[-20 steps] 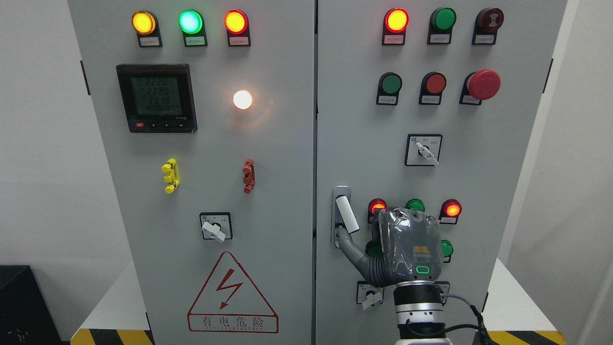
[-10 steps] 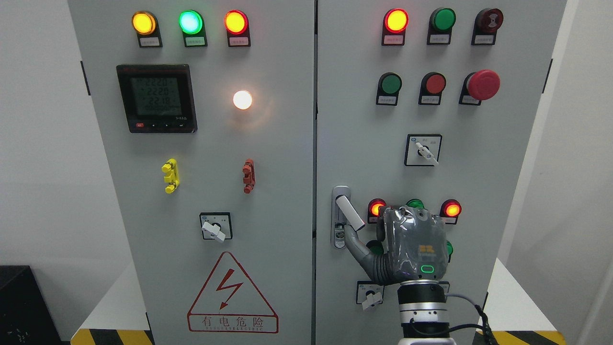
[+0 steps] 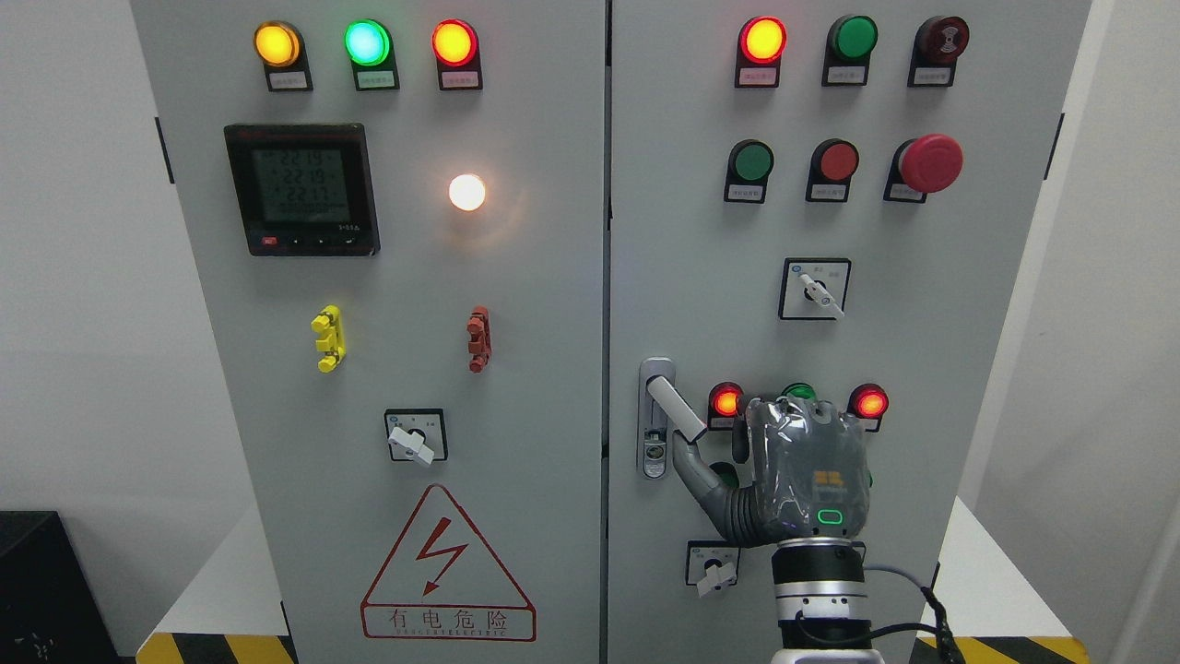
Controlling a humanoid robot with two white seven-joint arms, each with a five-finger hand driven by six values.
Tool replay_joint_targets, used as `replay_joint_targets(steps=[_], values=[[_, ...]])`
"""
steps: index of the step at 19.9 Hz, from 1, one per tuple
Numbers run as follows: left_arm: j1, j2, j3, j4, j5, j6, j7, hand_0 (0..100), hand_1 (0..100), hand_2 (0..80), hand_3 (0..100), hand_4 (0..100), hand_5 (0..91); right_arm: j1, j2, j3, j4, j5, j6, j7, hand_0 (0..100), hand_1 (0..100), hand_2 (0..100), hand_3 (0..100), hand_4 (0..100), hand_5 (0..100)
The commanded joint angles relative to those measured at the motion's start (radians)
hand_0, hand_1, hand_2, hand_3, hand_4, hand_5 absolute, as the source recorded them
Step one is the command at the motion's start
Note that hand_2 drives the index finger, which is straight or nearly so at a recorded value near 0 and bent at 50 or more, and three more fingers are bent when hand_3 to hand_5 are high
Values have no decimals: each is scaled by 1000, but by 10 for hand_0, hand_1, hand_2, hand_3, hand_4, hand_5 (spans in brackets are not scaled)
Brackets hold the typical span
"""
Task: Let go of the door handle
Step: 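Rotate the handle from vertical to horizontal with the right hand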
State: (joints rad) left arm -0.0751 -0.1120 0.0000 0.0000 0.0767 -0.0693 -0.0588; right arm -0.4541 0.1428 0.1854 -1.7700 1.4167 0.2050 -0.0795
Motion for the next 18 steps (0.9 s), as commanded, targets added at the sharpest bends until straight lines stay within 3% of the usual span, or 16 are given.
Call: replay_joint_targets(steps=[1,18], values=[[0,0,-21,-20,0,0,1,0,0,22,86,13,0,0,0,-15,-9,-1,1,6,343,351,890,1000,1000,953],[0,0,-21,-20,0,0,1,0,0,22,84,12,0,-8,0,-32,-16,-2,-1,7,364,325,887,1000,1000,951]])
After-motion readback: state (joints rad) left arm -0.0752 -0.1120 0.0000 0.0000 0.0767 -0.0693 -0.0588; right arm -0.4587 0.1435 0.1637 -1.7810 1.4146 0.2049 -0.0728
